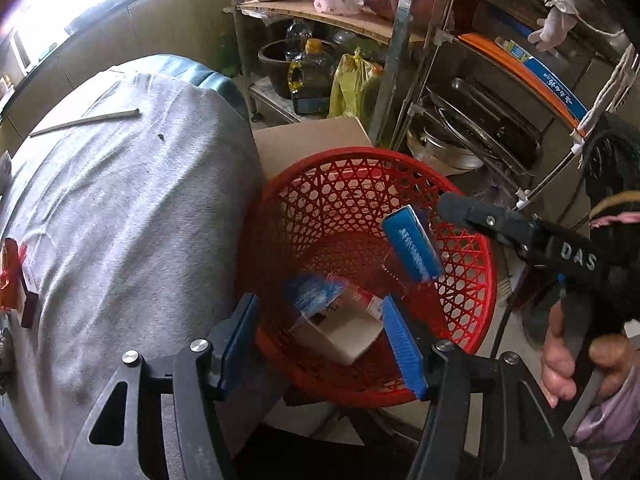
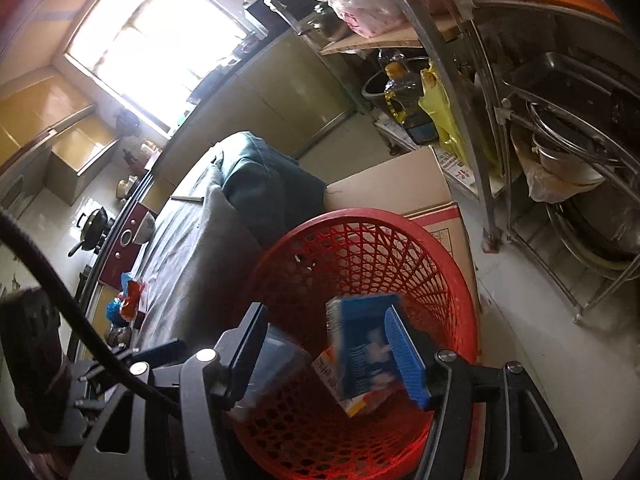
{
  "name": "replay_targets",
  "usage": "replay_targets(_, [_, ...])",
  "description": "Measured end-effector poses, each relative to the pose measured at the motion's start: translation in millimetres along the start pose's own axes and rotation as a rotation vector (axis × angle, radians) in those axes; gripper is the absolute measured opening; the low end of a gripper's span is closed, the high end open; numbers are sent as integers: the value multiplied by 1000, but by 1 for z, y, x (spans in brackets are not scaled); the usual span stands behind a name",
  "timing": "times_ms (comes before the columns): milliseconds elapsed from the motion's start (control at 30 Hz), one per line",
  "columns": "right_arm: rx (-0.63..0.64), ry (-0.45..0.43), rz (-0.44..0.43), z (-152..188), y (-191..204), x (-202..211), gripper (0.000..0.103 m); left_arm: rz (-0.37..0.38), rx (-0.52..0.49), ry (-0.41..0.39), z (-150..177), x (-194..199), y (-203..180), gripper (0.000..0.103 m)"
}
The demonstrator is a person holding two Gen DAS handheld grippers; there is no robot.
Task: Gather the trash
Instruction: 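Move both open tools back over the table, then grasp the black plastic bag with left tool while right grasps orange-wrapped item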
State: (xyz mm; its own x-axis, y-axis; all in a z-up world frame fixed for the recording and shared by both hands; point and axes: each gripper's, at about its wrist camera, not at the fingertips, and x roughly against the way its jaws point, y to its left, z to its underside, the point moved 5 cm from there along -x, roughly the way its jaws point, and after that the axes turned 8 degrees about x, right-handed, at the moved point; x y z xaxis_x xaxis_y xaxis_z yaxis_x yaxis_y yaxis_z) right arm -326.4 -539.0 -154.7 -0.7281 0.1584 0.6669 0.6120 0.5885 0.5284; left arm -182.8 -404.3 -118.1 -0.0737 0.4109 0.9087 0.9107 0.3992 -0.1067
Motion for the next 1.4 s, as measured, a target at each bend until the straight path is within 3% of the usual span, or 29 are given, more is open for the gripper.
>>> replay_targets(200, [50, -14, 9, -11, 24, -1, 65, -13, -9, -74, 5, 29, 20, 65])
replay_targets(433, [149, 7, -25, -22, 84, -19, 65, -44, 85, -195, 16, 74, 79, 67])
replay_targets(633, [279, 49, -81, -27, 163, -50, 65, -121, 268, -266, 42, 114, 171, 68])
replay_targets(733, [329, 80, -120, -26, 205, -71, 65, -197, 376, -303, 62, 135, 228, 68])
replay_targets(967, [423, 157, -212, -19, 295, -120, 65, -315, 607, -327, 105, 165, 335, 69])
replay_targets(1167, [485, 227, -248, -15, 354, -167, 65, -315, 716, -353, 112, 171, 375, 69])
replay_targets(1400, [503, 290, -192, -9, 386, -216, 65, -257, 816, -322, 113, 162, 404, 69])
